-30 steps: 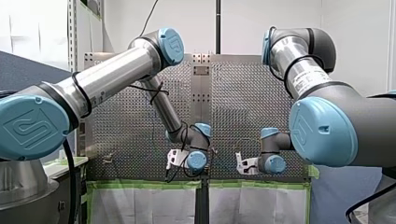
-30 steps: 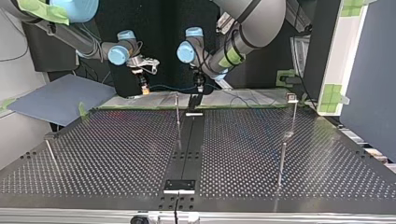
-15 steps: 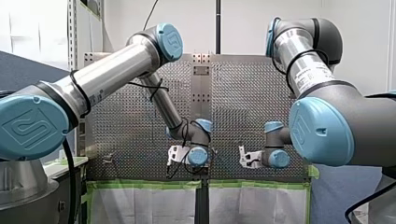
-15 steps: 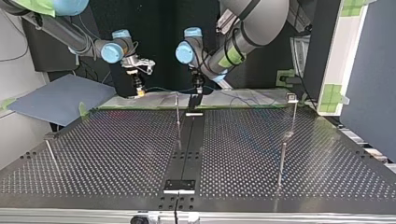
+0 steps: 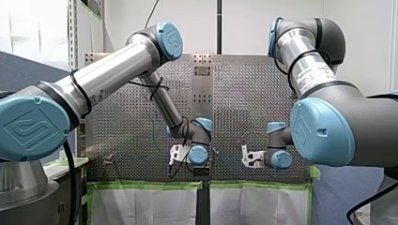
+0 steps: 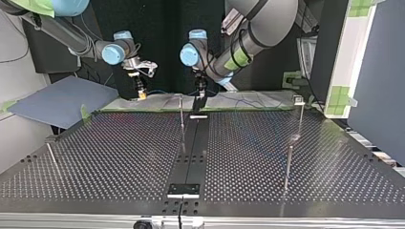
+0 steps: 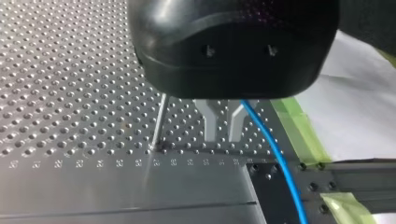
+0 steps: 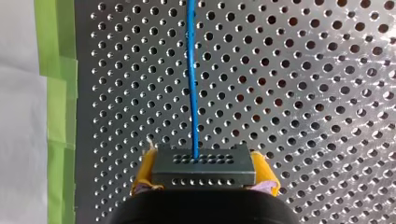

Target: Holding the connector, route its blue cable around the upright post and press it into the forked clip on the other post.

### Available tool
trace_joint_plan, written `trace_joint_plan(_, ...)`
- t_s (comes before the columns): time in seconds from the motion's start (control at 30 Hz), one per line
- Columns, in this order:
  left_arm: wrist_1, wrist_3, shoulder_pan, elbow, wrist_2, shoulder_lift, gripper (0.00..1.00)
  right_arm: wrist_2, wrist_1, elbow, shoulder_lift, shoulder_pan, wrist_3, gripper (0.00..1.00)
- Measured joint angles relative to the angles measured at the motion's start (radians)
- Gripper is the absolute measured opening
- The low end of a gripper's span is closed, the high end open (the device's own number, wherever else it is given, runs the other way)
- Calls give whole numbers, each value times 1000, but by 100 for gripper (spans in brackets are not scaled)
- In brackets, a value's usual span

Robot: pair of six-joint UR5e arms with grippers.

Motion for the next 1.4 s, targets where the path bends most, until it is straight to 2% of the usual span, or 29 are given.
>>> trace_joint_plan(0.23, 2, -1, 14, 0, 15, -1, 15, -2, -14, 0, 0, 4, 23, 0)
trace_joint_plan(1.07, 1, -16, 68, 4, 68, -21, 17, 3, -32, -1, 0, 4, 48, 0)
trace_joint_plan(1.23, -2, -20, 81, 5, 82, -21, 17, 26, -34, -3, 0, -1, 65, 0)
trace_joint_plan(1.4, -8, -22, 94, 5, 106, -21, 17, 56, -36, -5, 0, -2, 71, 0)
